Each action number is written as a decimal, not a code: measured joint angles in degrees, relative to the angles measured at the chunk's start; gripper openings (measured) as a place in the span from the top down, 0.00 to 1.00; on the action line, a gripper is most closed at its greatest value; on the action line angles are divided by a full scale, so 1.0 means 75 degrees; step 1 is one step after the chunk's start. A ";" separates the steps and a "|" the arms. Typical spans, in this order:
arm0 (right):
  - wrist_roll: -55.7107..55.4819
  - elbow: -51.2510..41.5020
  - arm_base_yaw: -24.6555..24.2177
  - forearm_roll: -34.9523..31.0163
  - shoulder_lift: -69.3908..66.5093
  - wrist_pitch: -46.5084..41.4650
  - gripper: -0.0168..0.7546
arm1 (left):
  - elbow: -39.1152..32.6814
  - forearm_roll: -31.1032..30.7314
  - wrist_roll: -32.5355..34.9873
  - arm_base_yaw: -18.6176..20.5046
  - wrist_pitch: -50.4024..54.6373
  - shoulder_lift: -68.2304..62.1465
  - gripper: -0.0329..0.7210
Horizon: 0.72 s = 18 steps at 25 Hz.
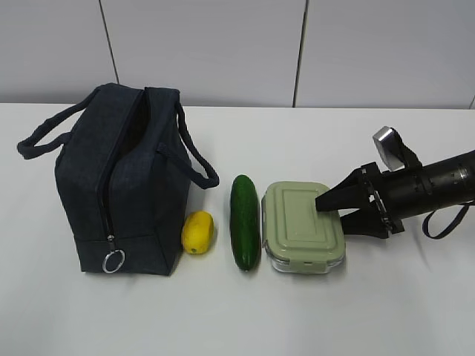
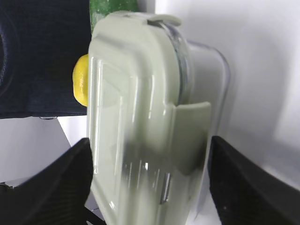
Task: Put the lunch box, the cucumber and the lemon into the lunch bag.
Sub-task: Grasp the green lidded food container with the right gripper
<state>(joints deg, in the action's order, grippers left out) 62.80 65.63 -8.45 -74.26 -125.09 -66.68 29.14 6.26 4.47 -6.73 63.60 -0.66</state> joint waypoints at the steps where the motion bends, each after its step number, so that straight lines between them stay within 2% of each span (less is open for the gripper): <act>1: 0.0032 0.0000 0.0003 0.0000 -0.0008 0.0000 0.24 | 0.0000 0.0000 0.0000 0.0000 0.0000 0.0000 0.64; 18: 0.0319 0.0000 0.0016 -0.0152 -0.0431 -0.0013 0.24 | 0.0000 0.0000 0.0000 0.0000 0.0000 0.0000 0.64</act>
<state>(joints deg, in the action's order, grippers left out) 65.19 65.63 -8.33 -75.40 -128.32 -66.78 29.14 6.26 4.47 -6.73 63.60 -0.66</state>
